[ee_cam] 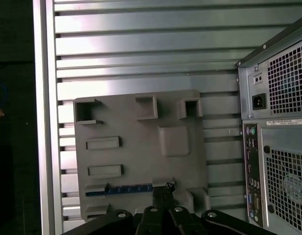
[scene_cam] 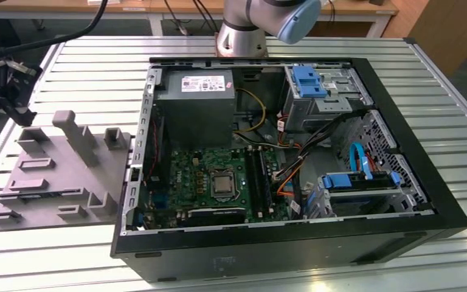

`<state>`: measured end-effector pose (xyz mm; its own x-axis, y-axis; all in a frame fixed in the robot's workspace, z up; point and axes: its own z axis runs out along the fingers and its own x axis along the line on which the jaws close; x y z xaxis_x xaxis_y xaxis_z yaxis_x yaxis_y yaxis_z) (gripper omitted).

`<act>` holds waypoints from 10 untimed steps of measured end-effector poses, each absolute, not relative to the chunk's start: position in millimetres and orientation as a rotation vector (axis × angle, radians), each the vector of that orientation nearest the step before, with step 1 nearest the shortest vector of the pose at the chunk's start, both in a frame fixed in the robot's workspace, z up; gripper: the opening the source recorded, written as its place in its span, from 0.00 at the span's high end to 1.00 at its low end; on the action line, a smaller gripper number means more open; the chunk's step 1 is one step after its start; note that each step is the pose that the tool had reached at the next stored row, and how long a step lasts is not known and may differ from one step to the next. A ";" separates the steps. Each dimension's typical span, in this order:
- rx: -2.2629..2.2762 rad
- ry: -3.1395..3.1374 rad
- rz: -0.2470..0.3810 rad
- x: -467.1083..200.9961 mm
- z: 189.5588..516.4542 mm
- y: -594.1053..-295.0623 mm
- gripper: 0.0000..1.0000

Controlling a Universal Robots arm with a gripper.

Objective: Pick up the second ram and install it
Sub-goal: 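Reach for the second ram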

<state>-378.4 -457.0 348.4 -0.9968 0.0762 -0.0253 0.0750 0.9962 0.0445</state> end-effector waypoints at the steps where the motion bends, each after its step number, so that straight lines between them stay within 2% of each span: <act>1: 0.118 3.112 0.068 -378.9 346.9 -458.0 0.89; 10: 0.118 3.112 0.068 -383.9 332.6 -465.2 0.89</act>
